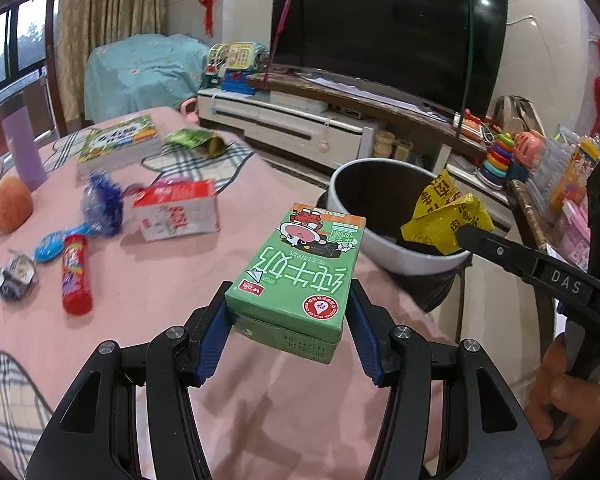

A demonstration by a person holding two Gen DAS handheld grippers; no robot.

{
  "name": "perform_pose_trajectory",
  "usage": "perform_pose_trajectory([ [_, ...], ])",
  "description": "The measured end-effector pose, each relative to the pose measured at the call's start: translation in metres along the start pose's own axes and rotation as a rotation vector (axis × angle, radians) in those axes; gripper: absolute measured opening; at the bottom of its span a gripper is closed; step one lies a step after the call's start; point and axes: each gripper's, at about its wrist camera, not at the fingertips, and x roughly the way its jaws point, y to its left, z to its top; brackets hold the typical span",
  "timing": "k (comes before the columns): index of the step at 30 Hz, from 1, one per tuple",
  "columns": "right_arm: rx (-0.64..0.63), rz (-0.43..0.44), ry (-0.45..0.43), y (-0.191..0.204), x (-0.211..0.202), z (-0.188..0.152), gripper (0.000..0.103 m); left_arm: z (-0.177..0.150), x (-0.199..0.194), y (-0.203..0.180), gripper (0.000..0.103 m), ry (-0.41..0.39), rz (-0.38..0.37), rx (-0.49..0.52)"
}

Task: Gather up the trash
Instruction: 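Carry the green carton with the left tool while the right tool carries the yellow wrapper over the bin, then open the left tool over the bin while the right tool opens to drop the wrapper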

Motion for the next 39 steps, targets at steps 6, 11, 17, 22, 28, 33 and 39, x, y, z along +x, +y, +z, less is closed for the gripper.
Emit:
perform_pose_trajectory([
  [6, 0.009, -0.019, -0.011, -0.014, 0.001, 0.011, 0.011, 0.018, 0.011, -0.018, 0.055, -0.012, -0.016, 0.028],
  [11, 0.018, -0.03, -0.01, -0.026, 0.005, 0.02, 0.011, 0.03, 0.021, -0.03, 0.055, -0.017, -0.024, 0.045],
  [17, 0.007, -0.045, -0.004, -0.035, 0.01, 0.03, 0.011, 0.043, 0.04, -0.041, 0.055, -0.001, -0.028, 0.065],
  [22, 0.009, -0.06, 0.013, -0.045, 0.016, 0.034, 0.011, 0.05, 0.055, -0.048, 0.055, 0.013, -0.03, 0.08],
  [28, 0.02, -0.086, 0.03, -0.059, 0.021, 0.039, 0.011, 0.056, 0.069, -0.056, 0.055, 0.037, -0.044, 0.083],
  [33, 0.028, -0.099, 0.042, -0.067, 0.023, 0.044, 0.011, 0.059, 0.077, -0.065, 0.055, 0.046, -0.048, 0.099],
  [39, 0.022, -0.118, 0.054, -0.071, 0.027, 0.047, 0.012, 0.062, 0.086, -0.07, 0.056, 0.058, -0.057, 0.097],
])
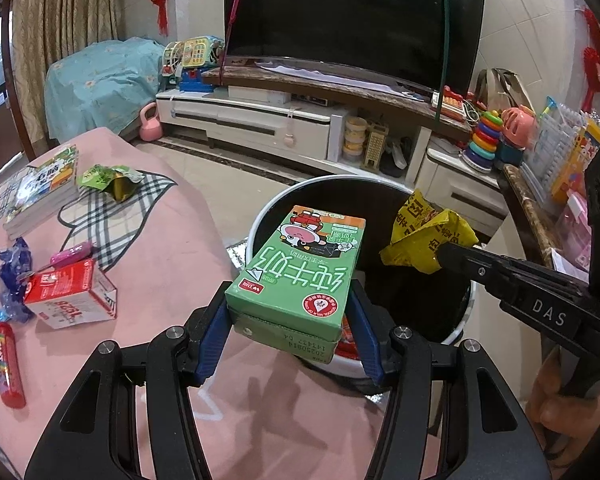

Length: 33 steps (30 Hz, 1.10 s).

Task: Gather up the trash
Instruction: 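Open the left tool over the bin while the right tool opens to drop the wrapper, then move both tools back over the table toward the red Skittles tube and milk box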

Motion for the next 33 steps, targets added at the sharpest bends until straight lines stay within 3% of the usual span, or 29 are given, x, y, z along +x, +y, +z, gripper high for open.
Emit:
perform_pose_trajectory([
  [5, 0.027, 0.007, 0.019, -0.008, 0.006, 0.001, 0.022, -0.001, 0.002, 0.002, 0.063, 0.008, -0.015, -0.014],
  [7, 0.033, 0.004, 0.021, -0.01, 0.006, 0.001, 0.028, -0.003, 0.001, 0.003, 0.074, 0.005, -0.006, -0.019],
  [8, 0.037, 0.006, 0.021, -0.01, 0.006, 0.0, 0.036, -0.004, -0.001, 0.005, 0.074, 0.002, -0.004, -0.024],
  [12, 0.042, 0.008, 0.009, -0.008, 0.001, -0.001, 0.045, -0.01, -0.008, 0.013, 0.078, 0.002, 0.007, -0.044],
  [15, 0.045, 0.024, -0.003, -0.004, -0.003, -0.002, 0.057, -0.022, -0.015, 0.024, 0.08, 0.005, 0.017, -0.077],
  [17, 0.047, 0.04, -0.012, 0.0, -0.005, -0.003, 0.074, -0.03, -0.02, 0.032, 0.081, 0.008, 0.025, -0.095],
  [20, 0.052, 0.072, -0.018, 0.009, -0.008, -0.007, 0.09, -0.044, -0.03, 0.046, 0.082, 0.012, 0.046, -0.127],
  [33, -0.036, 0.167, 0.008, 0.082, -0.007, -0.035, 0.099, -0.102, -0.08, 0.116, 0.085, 0.004, 0.136, -0.288],
])
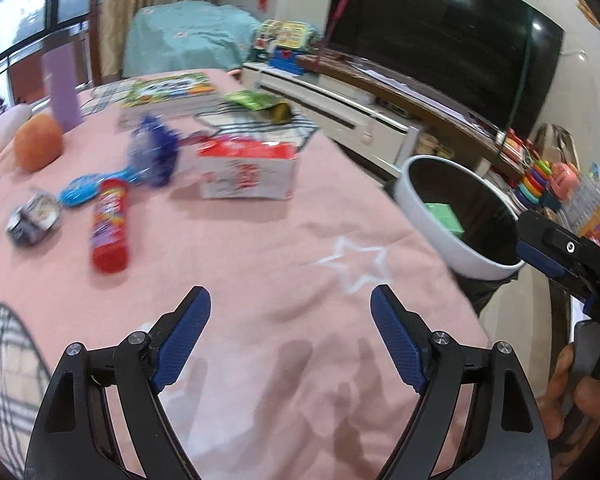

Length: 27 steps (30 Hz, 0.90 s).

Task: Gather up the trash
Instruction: 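Move both tools back over the table toward the red Skittles tube and milk box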

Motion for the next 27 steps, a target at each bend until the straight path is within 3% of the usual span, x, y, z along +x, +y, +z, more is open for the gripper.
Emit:
perform_pose_trajectory([
  [16, -0.116, 0.085, 0.113, 0.067, 0.047, -0.03, 0.1, -0.022, -0.024, 0.079, 0.085, -0.02, 0.097, -0.136],
  [27, -0.156, 0.102, 0.155, 0.085, 0.069, -0.038, 0.1, -0.027, -0.028, 0.111, 0.085, -0.015, 0.143, -0.193],
])
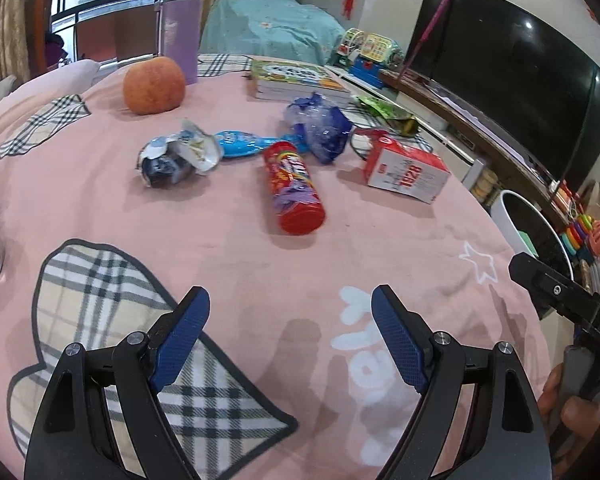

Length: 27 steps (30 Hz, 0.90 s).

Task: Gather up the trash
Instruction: 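Move both tools back over the table toward the red Skittles tube and milk box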

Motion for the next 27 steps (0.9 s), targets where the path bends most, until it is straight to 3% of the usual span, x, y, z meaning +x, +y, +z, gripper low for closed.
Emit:
perform_pose_trajectory([
  [16, -0.045, 0.007, 0.023, 0.007, 0.027, 0.023, 0.1, 0.026, 0.016, 0.002, 0.085, 0.022, 0.004, -0.001],
  [27, -0.122, 0.008, 0.067, 0.003, 0.065, 0.063, 0.1, 0.062, 0.051, -0.009, 0.085, 0.051, 0.032, 0.033],
])
